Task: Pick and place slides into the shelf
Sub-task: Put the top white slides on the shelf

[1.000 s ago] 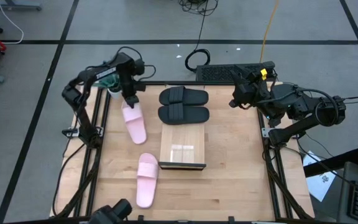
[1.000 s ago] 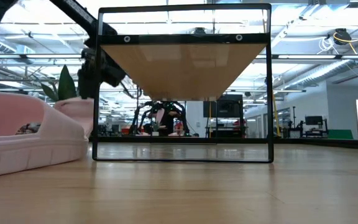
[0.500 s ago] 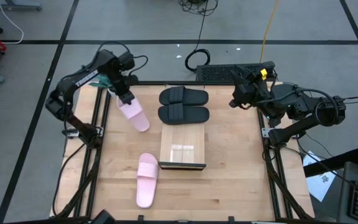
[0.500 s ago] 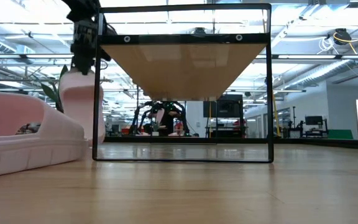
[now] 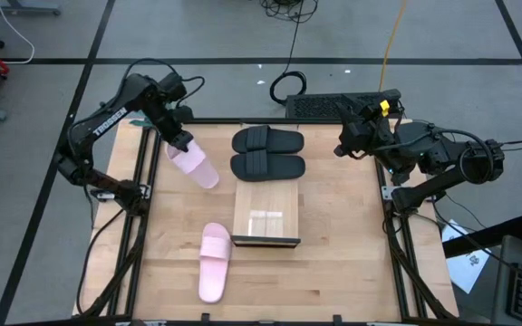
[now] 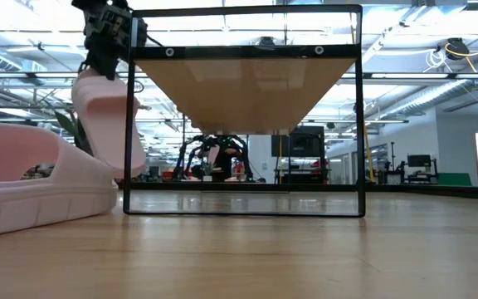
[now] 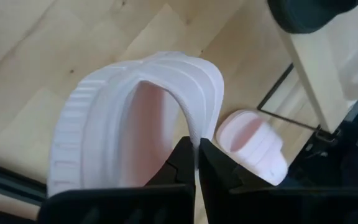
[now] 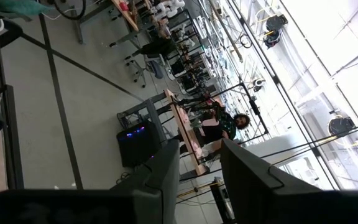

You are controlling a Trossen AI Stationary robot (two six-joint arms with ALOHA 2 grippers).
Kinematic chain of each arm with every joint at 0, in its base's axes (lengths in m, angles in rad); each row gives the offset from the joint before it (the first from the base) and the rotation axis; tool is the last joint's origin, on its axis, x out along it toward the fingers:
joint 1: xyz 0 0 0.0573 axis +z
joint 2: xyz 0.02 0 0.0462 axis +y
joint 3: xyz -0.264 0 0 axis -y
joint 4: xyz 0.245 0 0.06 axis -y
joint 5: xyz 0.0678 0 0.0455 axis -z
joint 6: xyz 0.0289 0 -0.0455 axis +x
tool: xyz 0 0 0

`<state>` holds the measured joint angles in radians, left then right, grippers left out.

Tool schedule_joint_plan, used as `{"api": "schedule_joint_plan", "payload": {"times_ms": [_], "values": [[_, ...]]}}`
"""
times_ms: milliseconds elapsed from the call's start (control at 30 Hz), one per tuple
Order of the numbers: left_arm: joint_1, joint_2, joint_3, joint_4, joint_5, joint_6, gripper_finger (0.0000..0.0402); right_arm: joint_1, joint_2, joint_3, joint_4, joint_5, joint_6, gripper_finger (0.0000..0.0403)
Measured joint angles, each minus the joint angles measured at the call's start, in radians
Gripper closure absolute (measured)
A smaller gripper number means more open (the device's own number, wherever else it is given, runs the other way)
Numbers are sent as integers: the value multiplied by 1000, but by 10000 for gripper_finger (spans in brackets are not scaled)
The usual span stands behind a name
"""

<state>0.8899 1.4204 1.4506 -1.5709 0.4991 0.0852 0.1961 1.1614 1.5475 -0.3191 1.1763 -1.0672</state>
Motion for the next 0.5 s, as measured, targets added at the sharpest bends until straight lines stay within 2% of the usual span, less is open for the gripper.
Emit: {"api": "schedule_joint_plan", "payload": {"times_ms": [500], "values": [[-23, -157, 0, -1, 94, -205, 401, 0, -12, 0, -1, 0, -26, 293]]}}
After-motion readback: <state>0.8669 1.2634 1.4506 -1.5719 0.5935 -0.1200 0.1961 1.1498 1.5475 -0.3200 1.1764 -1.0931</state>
